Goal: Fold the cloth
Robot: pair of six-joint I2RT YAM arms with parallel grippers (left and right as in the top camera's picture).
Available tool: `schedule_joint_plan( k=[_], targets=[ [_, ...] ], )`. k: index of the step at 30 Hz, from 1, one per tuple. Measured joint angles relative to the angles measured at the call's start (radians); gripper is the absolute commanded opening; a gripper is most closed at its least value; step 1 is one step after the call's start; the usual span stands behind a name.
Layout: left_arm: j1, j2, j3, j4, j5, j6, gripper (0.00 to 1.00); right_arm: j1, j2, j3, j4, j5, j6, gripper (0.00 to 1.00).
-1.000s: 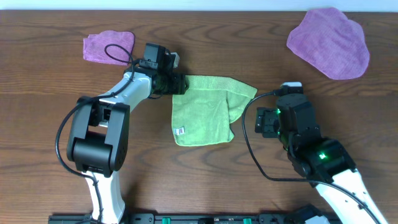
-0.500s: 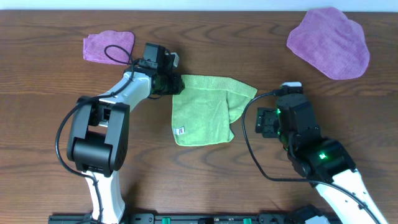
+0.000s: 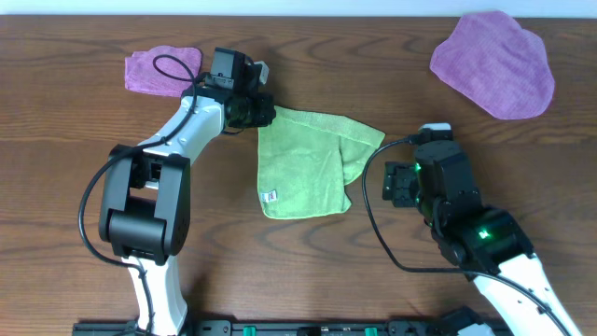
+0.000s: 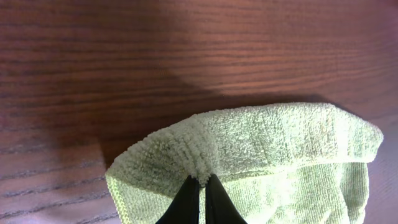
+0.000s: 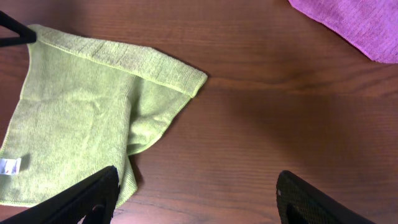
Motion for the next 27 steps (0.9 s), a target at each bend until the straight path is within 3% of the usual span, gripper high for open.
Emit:
schedule_joint_plan(
  k=[9,12,14,16,27],
  targets=[
    [0.042,0.0,0.0,0.022,-0.08,-0.052,0.06,0.0,0.0,0.0,0.0,-0.06,-0.023,0.73],
    [0.056,0.0,0.0,0.032,-0.095,-0.06,0.06,0.0,0.0,0.0,0.0,-0.099,-0.047,0.54],
    [0.063,0.0,0.0,0.035,-0.105,-0.067,0.06,0.0,0.001,0.0,0.0,-0.138,-0.057,0.14],
    [0.066,0.0,0.0,0.039,-0.11,-0.072,0.06,0.0,0.012,0.0,0.003,-0.176,-0.06,0.04],
    [0.066,0.0,0.0,0.043,-0.134,-0.075,0.06,0.002,0.319,0.005,0.27,-0.338,-0.066,0.01]
  ],
)
